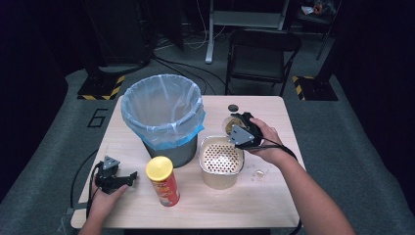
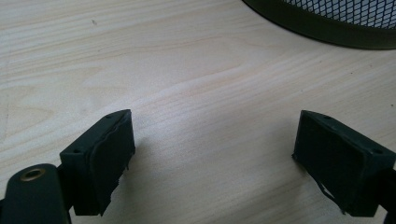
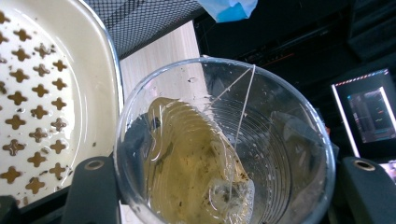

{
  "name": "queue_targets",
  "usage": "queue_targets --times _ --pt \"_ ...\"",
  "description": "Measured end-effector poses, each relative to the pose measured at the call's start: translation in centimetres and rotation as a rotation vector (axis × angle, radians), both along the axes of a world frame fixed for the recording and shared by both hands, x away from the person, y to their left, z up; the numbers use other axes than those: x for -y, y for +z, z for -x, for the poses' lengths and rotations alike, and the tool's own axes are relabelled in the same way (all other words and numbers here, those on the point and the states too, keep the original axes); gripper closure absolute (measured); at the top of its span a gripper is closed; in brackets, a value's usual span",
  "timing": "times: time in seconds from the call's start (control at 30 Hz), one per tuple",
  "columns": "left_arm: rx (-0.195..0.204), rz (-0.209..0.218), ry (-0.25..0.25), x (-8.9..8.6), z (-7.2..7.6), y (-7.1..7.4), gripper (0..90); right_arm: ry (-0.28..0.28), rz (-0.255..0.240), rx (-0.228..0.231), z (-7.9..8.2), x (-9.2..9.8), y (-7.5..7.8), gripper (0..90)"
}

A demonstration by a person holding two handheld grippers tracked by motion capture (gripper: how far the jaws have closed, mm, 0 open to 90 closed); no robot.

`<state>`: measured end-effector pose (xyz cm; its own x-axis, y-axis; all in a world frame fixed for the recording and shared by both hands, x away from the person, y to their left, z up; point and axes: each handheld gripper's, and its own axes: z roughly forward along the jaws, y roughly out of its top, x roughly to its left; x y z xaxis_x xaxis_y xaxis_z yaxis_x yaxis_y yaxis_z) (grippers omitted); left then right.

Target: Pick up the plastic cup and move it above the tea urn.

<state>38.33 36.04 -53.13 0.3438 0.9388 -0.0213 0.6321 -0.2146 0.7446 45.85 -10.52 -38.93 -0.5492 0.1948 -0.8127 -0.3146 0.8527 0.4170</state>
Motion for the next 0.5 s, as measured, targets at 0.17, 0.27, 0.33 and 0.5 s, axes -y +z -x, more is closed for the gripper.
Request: queue_targets --times 0.17,0.27,0.33,0.5 --pt "0.000 0.001 0.000 0.0 0.0 0.0 12.0 0.010 0.106 0.080 0.5 -0.9 -0.8 34.7" --pt "0.001 0.000 -0.001 0.0 0.0 0.0 12.0 0.021 0.191 0.153 0.9 -1.4 -1.2 34.7" --pt "0.000 0.001 -0.001 0.0 0.0 0.0 12.0 0.029 0.249 0.201 1.2 -1.8 -1.4 34.7" --pt "0.002 -0.003 -0.002 0.0 0.0 0.0 12.0 0.041 0.352 0.300 1.9 -2.6 -1.8 34.7"
